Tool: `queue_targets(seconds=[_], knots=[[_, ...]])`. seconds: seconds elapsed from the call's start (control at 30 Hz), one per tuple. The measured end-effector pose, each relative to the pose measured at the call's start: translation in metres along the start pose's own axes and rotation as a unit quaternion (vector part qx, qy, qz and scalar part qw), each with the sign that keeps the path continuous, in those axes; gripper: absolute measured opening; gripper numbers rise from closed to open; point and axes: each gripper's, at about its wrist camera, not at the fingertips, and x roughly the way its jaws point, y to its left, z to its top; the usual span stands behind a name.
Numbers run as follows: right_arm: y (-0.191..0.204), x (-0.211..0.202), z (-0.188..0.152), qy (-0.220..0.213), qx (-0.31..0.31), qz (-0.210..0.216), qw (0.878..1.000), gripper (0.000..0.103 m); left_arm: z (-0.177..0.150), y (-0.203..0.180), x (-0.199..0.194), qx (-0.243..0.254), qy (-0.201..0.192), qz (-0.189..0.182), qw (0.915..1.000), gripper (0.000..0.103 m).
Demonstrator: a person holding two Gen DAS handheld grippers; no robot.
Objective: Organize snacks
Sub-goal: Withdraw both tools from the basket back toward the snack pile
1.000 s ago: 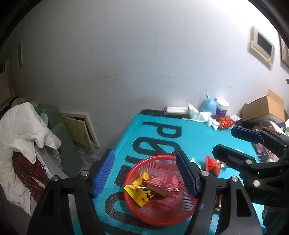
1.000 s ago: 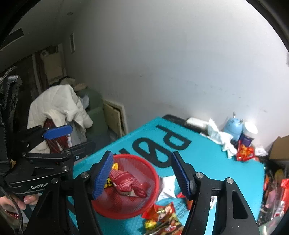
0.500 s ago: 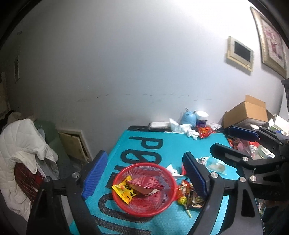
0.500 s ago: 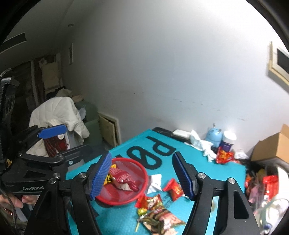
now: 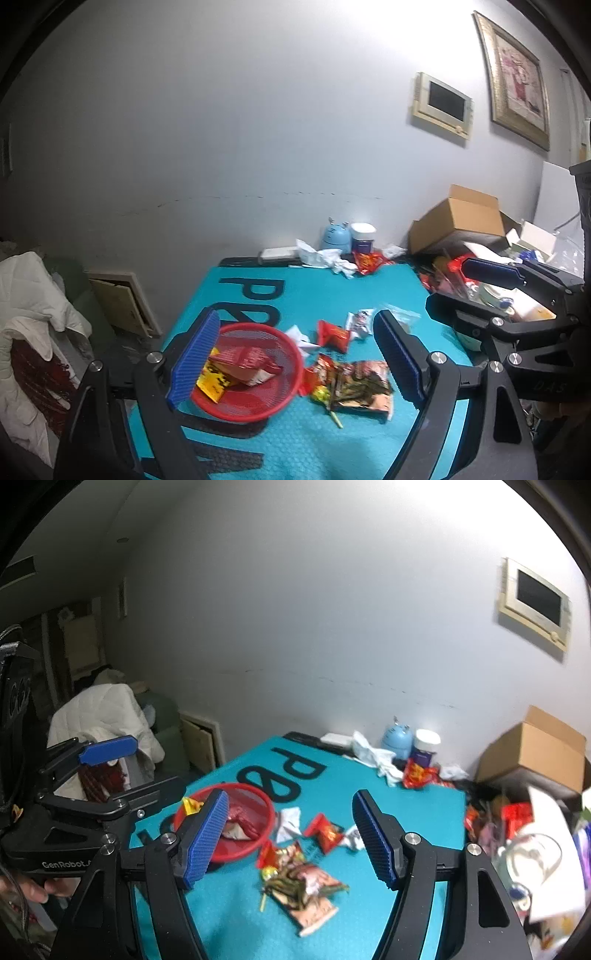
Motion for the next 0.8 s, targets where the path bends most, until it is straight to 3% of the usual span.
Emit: queue_targets(seconds=[0.33,0.8], knots=[[-0.015,-0.024,-0.030,0.017,0.021,-0.037,0.999,0.070,-0.017,-0.028,0.004,0.007,0.025,-0.042,0.9988,0.085],[-0.041,-0.012,-0.078,0.074,0.060,-0.058,0.994,0.070,-0.054,-0.050,0.041,-0.002,0.096,-0.072,0.9928,0.085]])
